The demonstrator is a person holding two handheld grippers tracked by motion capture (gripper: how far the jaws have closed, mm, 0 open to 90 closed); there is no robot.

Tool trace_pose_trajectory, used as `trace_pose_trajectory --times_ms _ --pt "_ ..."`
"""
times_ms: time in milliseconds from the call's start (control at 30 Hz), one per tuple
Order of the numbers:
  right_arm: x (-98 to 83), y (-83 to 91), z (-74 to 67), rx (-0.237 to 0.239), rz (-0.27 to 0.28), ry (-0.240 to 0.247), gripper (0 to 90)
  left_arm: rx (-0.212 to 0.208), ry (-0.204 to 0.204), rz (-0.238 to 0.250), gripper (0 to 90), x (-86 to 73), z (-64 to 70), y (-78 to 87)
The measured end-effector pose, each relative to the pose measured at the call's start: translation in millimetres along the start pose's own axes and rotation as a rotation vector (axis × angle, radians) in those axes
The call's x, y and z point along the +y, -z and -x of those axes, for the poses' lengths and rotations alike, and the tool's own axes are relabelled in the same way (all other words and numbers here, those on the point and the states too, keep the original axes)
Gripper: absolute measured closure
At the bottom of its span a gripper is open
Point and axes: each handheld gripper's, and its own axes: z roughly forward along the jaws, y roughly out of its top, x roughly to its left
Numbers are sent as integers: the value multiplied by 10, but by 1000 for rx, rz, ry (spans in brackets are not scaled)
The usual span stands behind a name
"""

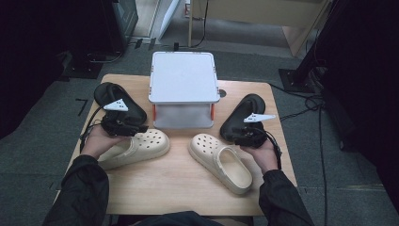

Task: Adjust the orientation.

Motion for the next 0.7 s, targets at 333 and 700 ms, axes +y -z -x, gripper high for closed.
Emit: trace_pose_trajectory --times_ms 333,700 --pt "21 -12 37 4 6 -3 477 7 1 1 406 -26 18 81" --pt "142 -129 44 33 7 20 474 34 15 29 397 -182 36 296"
